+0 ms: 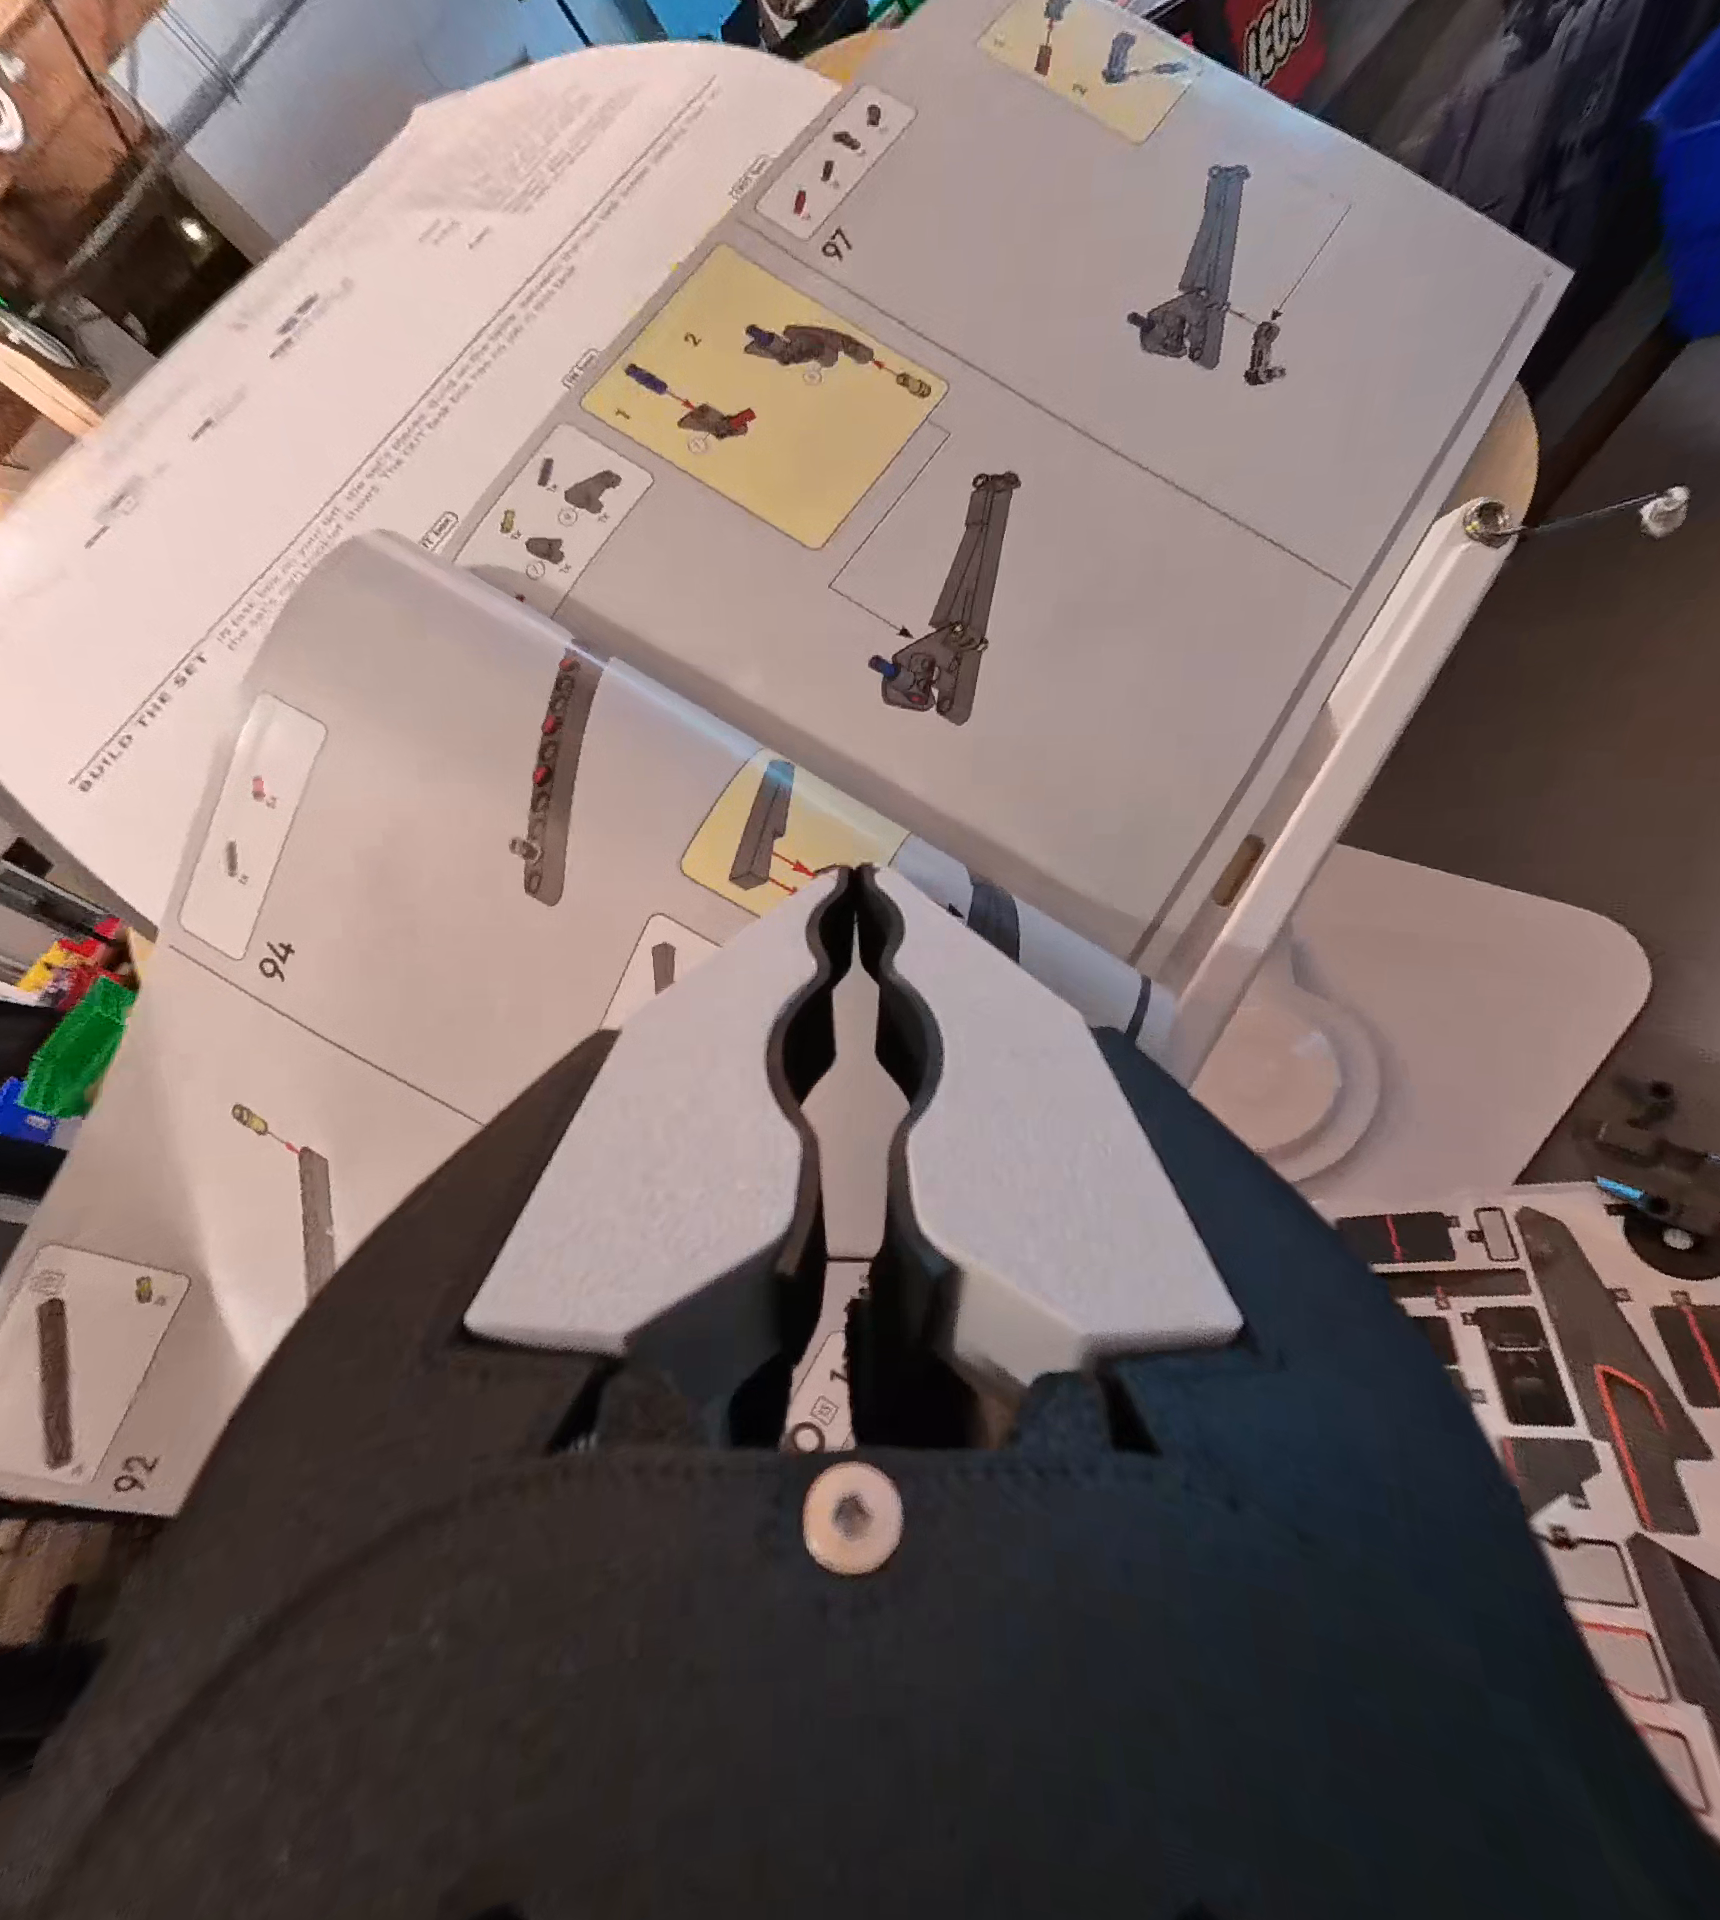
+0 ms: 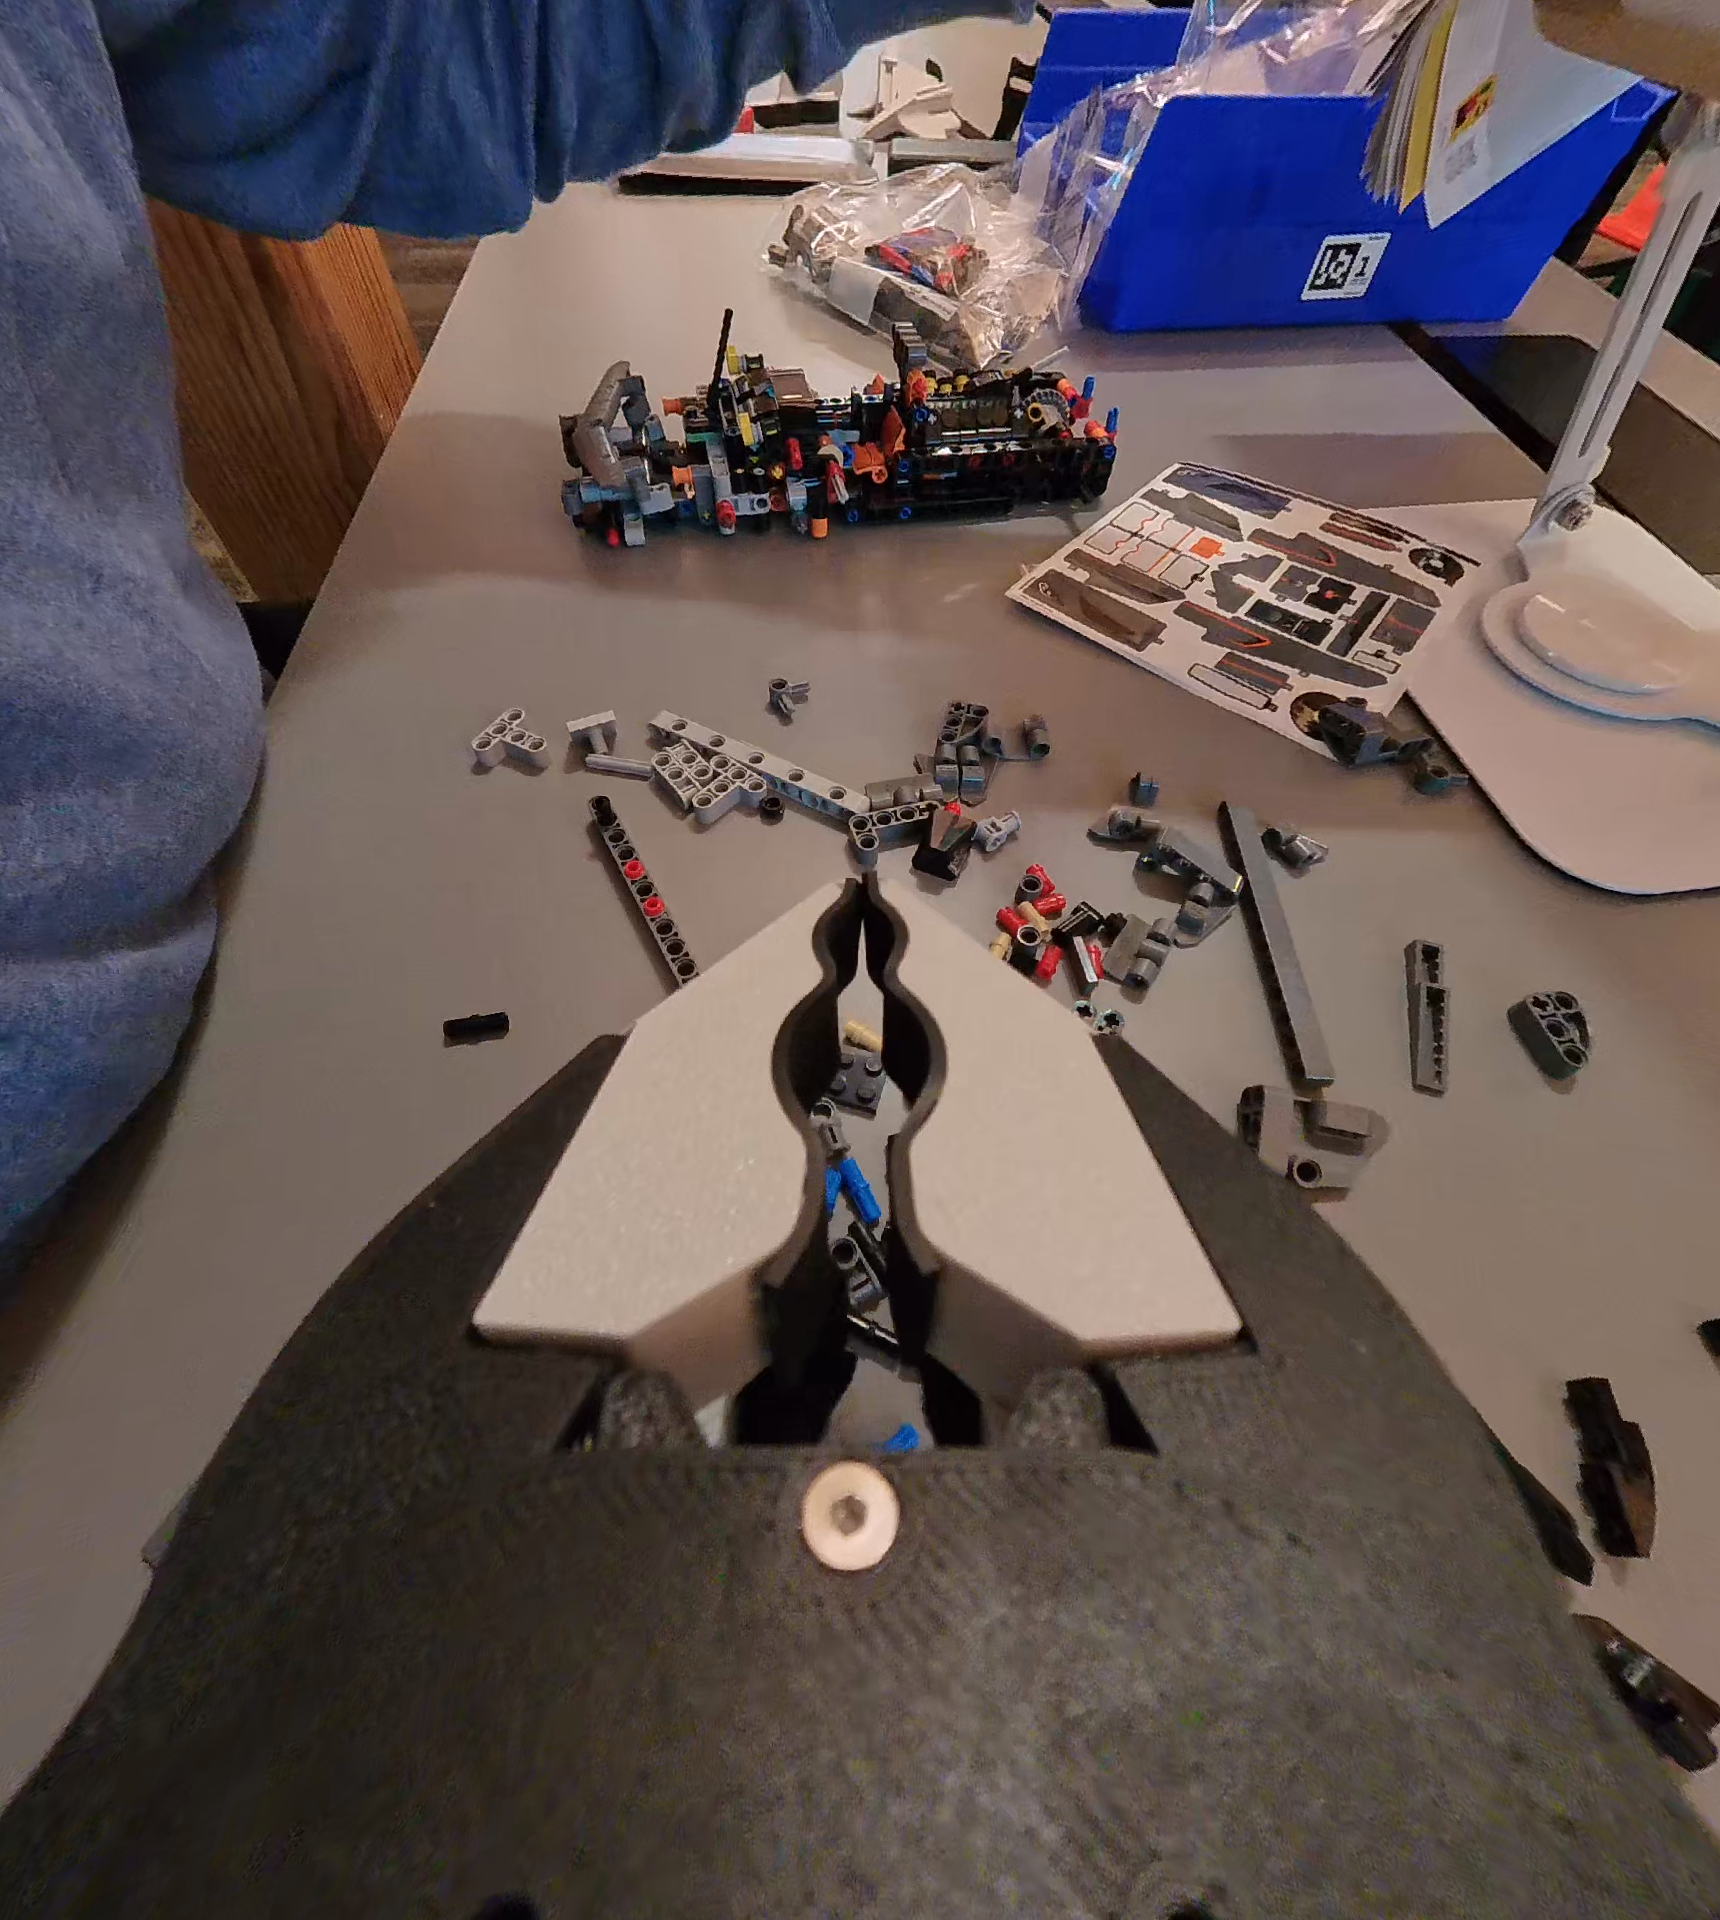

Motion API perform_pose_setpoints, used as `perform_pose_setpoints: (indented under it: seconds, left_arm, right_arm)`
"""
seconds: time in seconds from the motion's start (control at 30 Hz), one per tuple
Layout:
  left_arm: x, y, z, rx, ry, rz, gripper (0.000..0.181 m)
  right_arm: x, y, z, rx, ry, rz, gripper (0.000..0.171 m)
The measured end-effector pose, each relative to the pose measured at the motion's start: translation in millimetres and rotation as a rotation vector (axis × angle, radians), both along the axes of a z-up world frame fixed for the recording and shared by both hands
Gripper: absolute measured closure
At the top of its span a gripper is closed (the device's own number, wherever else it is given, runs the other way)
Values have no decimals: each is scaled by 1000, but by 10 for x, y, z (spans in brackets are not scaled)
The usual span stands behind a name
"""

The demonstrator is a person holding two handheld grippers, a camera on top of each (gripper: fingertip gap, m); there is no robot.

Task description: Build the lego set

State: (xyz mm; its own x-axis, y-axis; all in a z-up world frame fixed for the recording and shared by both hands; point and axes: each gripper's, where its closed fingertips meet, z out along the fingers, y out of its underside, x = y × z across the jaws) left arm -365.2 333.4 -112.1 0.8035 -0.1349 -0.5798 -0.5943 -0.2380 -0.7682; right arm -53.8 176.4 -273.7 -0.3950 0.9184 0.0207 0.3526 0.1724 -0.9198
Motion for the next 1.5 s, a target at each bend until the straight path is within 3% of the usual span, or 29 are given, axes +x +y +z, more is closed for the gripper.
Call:
perform_pose_setpoints:
  seconds: [0.03, 0.33, 0.9, 0.97, 1.23, 1.5]
  left_arm:
    - [-4, 4, -2, -7, -11, 1, 181]
    - [-48, 0, -57, -29, -155, -27, 181]
    - [-6, -118, -9, -48, -174, -57, 181]
    - [35, -185, 89, -24, -149, -55, 173]
    - [617, -932, 506, 22, -60, -112, 160]
    - [1542, -1967, -252, -197, -109, -212, 157]
  right_arm:
    - [0, 0, -5, 1, -2, 0, 171]
    - [15, 0, 44, -11, 15, 3, 171]
    - [34, 32, 224, -63, 96, -4, 169]
    - [40, 70, 244, -66, 106, -18, 166]
    - [83, 236, 298, -34, 123, -86, 163]
    - [121, 413, 150, 16, 42, -145, 160]
